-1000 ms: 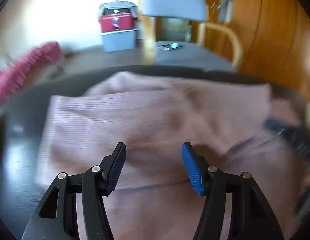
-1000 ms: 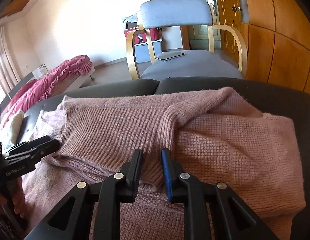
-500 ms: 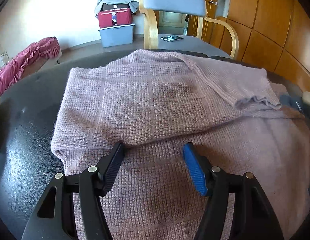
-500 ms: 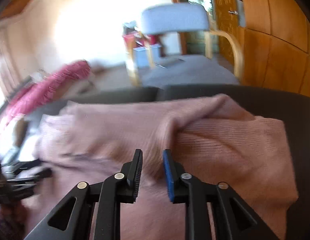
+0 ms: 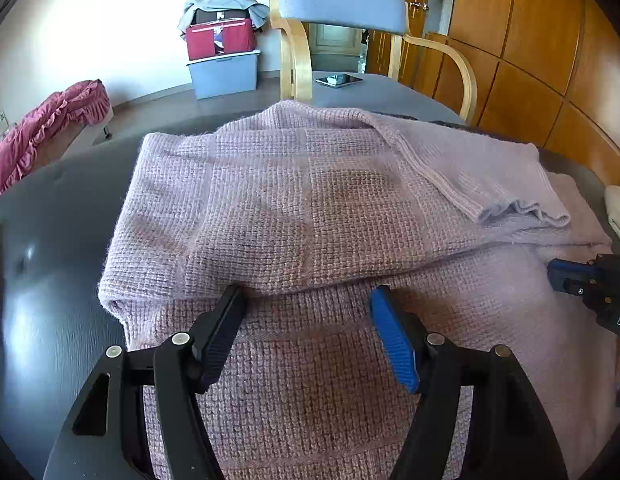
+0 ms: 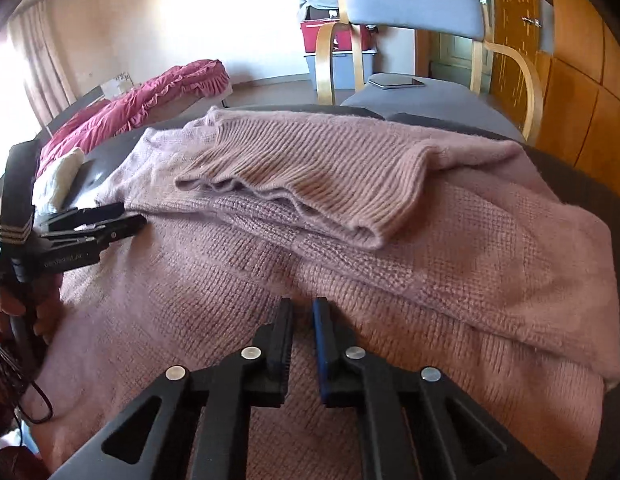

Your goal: Fold clothes

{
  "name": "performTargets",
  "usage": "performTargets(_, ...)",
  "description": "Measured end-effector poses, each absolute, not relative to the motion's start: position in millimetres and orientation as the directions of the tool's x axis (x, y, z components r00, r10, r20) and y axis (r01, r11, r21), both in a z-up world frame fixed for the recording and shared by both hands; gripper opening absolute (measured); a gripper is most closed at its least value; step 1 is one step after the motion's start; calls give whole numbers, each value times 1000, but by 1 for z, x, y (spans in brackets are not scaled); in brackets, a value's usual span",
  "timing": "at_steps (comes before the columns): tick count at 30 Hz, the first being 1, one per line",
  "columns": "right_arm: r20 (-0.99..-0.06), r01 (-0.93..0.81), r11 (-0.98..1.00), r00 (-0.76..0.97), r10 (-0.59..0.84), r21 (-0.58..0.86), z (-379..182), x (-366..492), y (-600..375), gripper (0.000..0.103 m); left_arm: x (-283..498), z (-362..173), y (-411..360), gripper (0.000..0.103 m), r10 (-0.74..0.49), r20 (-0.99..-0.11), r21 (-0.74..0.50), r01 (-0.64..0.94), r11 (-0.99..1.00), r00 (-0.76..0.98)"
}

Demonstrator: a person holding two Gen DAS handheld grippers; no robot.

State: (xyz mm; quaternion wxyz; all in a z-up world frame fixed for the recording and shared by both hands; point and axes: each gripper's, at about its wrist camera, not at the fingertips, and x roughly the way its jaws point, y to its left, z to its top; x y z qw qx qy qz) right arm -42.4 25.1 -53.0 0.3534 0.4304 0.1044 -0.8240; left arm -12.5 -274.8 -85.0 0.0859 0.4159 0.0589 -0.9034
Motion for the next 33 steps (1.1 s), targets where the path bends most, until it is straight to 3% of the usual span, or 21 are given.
performTargets(9, -794, 670, -742, -453, -406, -4, -47, -82, -6, 7, -35, -75, -270, 71, -193, -769, 47, 248, -968, -610)
performTargets(11, -787, 659, -752, -465, -404, -3, -41, -68, -5, 11, -23, -66, -257, 71, -206, -765, 66, 243, -968, -610)
performTargets(15, -776, 720, -687, -374, -508, 103, -37, -27, -7, 11, 10, -66, -223, 71, -107, -779, 17, 151, -988, -618)
performTargets(18, -778, 751, -653, -351, -522, 99, -41, 0, -4, 12, 32, -77, -214, 72, -141, -772, 72, 135, -988, -620)
performTargets(20, -778, 760, -644, -352, -521, 86, -42, 10, 4, 12, 43, -76, -223, 75, -126, -777, 54, 135, -989, -616)
performTargets(23, -773, 752, -655, -369, -515, 77, -44, 2, 16, 14, 55, -80, -255, 88, -100, -789, -24, 194, -981, -606)
performTargets(28, -757, 720, -677, -355, -549, 153, -49, -16, 32, 18, 65, -83, -287, 87, -40, -759, -169, 256, -952, -650)
performTargets(33, -716, 730, -673, -408, -567, 117, -29, -1, 32, 19, 58, -86, -275, 88, -89, -772, -97, 256, -962, -630)
